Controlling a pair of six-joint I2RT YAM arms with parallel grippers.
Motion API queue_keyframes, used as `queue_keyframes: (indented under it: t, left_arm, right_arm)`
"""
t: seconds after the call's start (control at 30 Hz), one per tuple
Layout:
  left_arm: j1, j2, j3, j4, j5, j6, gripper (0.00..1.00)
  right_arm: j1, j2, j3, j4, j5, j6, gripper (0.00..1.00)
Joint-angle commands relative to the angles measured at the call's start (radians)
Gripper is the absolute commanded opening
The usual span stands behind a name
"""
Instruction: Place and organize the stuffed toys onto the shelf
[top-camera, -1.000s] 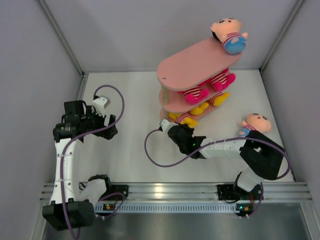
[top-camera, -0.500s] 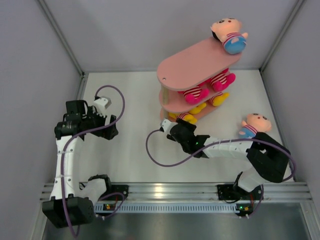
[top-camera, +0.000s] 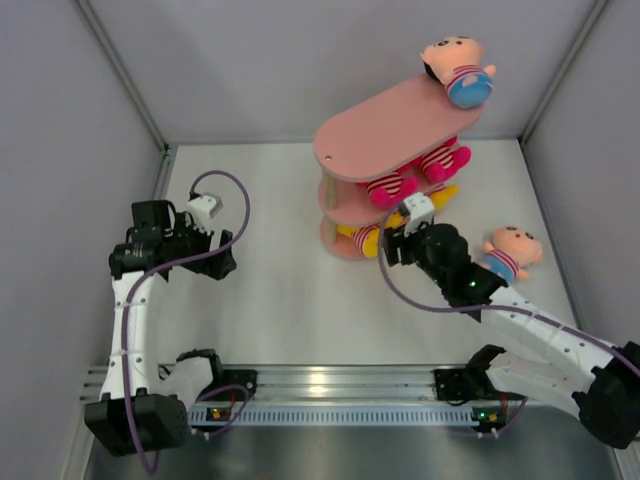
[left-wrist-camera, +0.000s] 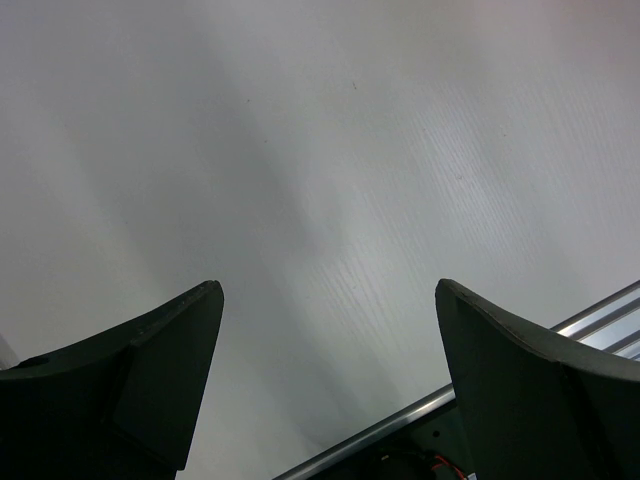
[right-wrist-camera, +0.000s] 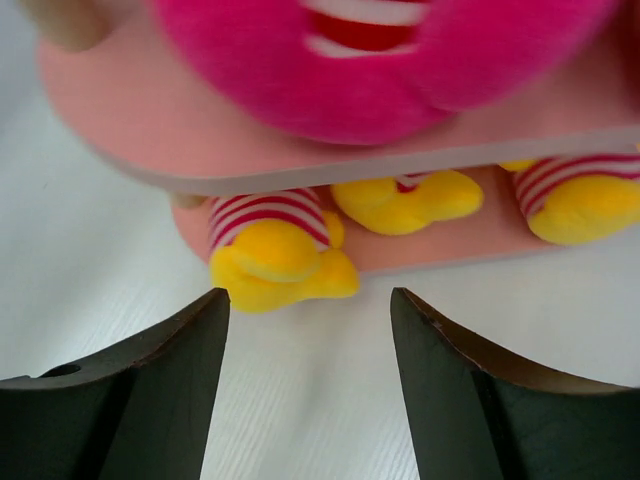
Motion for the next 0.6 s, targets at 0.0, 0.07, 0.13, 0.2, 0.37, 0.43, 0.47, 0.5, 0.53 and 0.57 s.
queue_keyframes:
  t: [0.0, 0.07, 0.13, 0.2, 0.37, 0.43, 0.47, 0.5, 0.53, 0.57]
  left_arm:
    - [-0.002, -0.003, -0.006, 0.003, 0.007, 0.004, 0.93]
    - [-0.002, -0.003, -0.006, 0.003, 0.004, 0.004, 0.93]
    - [-0.002, -0.007, -0.006, 0.003, 0.0, 0.002, 0.93]
    - [-0.002, -0.009, -0.006, 0.003, -0.004, -0.001, 0.93]
    - [-0.002, -0.007, -0.006, 0.003, -0.015, 0.004, 0.93]
    - [-0.002, -0.003, -0.006, 0.003, -0.015, 0.004, 0.93]
    - [-0.002, -0.003, -0.006, 0.003, -0.016, 0.004, 0.93]
    - [-0.002, 0.002, -0.006, 0.003, -0.018, 0.002, 0.93]
    - [-0.002, 0.004, -0.008, 0.003, -0.019, 0.004, 0.93]
    - [-0.002, 0.005, -0.006, 0.003, -0.02, 0.004, 0.93]
  right_arm:
    - [-0.227, -0.029, -0.035, 0.043, -0.278, 0.312, 0.65]
    - [-0.334, 0.018, -0.026, 0.063, -0.373, 0.369, 0.65]
    - [-0.455, 0.082, -0.018, 0.111, -0.493, 0.443, 0.65]
    - [-0.513, 0.125, -0.003, 0.167, -0.525, 0.486, 0.65]
    - [-0.526, 0.268, 0.049, 0.235, -0.483, 0.521, 0.66]
    - [-0.531, 0.326, 0.066, 0.272, -0.483, 0.538, 0.66]
    - [-0.53, 0.345, 0.074, 0.278, -0.48, 0.54, 0.66]
    - [-0.532, 0.362, 0.087, 0.287, -0.47, 0.541, 0.66]
    - [-0.532, 0.389, 0.092, 0.301, -0.464, 0.544, 0.66]
    - [-0.531, 0.403, 0.101, 0.309, -0.457, 0.547, 0.66]
